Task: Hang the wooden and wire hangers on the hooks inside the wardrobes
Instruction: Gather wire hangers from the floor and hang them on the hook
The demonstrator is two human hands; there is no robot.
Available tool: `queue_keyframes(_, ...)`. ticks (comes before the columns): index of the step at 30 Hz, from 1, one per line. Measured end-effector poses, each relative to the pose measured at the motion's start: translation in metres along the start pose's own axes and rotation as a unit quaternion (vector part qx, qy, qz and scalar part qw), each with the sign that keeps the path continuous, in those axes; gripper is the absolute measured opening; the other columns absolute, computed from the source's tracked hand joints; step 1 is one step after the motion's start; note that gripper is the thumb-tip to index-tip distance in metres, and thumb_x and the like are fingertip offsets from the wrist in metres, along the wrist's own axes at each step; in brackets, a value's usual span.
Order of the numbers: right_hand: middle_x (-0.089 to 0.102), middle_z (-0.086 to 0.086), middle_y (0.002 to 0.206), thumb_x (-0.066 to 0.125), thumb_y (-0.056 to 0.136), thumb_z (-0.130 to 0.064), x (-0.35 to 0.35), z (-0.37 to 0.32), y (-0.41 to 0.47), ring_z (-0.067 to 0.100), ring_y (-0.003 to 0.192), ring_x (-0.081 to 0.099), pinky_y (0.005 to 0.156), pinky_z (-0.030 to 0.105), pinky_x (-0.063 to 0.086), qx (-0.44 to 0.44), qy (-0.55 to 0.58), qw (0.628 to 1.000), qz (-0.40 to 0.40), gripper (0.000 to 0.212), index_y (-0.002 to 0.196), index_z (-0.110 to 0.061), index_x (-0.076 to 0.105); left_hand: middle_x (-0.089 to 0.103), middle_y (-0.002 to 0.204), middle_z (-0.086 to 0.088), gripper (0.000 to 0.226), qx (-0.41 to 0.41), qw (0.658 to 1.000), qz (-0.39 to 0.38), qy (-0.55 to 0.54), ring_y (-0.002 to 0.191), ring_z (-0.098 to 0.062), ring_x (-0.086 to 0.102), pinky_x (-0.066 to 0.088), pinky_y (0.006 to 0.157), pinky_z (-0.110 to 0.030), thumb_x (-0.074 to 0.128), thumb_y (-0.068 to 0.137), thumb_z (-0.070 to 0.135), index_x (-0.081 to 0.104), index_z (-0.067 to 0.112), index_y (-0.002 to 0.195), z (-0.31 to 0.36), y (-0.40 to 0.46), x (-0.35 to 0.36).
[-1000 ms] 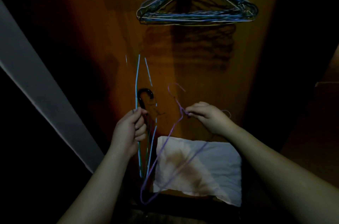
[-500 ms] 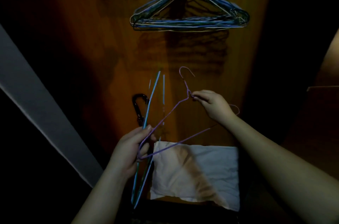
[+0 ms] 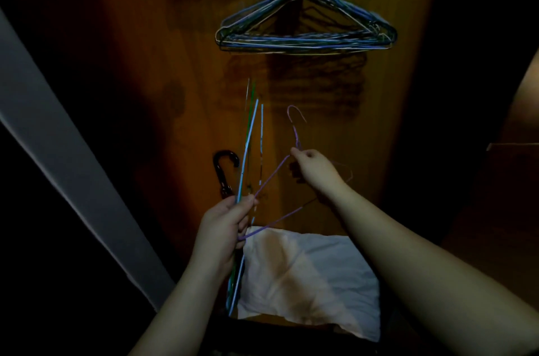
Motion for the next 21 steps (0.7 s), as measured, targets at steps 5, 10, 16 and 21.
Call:
queue_keyframes(5,0.067,0.007,0.079,0.049,0.102,-0.019,0.035,-0.002,0.007,0.012,0.058,0.065,0.049,0.021,0.054,0.131,0.275,0.949,-0.088,0.018,0.093,-0.006,0.057,0.037,0.054,0.001,0.018,-0.013,1.0,0.009,0.014,0.04,-0.009,0.029,0.019,0.036,-0.017,0.061,0.094,0.024,0.065,0.006,0.093,-0.009,-0.002,-0.001)
queue_keyframes(10,0.059,0.008,0.073,0.043,0.103,-0.014,0.034,-0.011,0.021,0.006,0.039,0.055,0.039,0.019,0.048,0.143,0.216,0.96,-0.102,0.023,0.087,-0.003,0.056,0.038,0.058,-0.001,0.026,-0.007,0.999,0.048,0.007,0.037,-0.007,0.025,0.015,0.037,-0.019,0.051,0.1,0.027,0.064,0.007,0.088,-0.006,-0.001,-0.008)
queue_keyframes(16,0.058,0.003,0.078,0.04,0.104,-0.015,0.002,-0.034,0.03,0.014,0.058,0.054,0.051,0.026,0.048,0.098,0.006,0.987,-0.127,0.017,0.109,-0.013,0.056,0.045,0.062,0.002,0.029,0.011,0.997,0.067,-0.027,0.037,-0.006,0.026,0.015,0.035,-0.019,0.047,0.102,0.026,0.064,0.002,0.101,0.018,0.008,-0.021)
queue_keyframes(21,0.061,0.009,0.1,0.042,0.104,-0.029,-0.042,-0.081,0.042,0.016,0.062,0.051,0.052,0.025,0.04,-0.06,-0.328,0.94,-0.072,0.031,0.126,-0.014,0.059,0.047,0.062,0.003,0.029,0.041,0.993,0.086,-0.063,0.038,-0.005,0.027,0.016,0.035,-0.018,0.046,0.102,0.029,0.063,0.007,0.1,0.041,0.017,-0.024)
Point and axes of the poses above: each hand's wrist, its own y-axis towards the middle knuckle, its own x-axis out of the palm, z = x × y, the point moved 8 cm from there along y, towards the middle knuckle
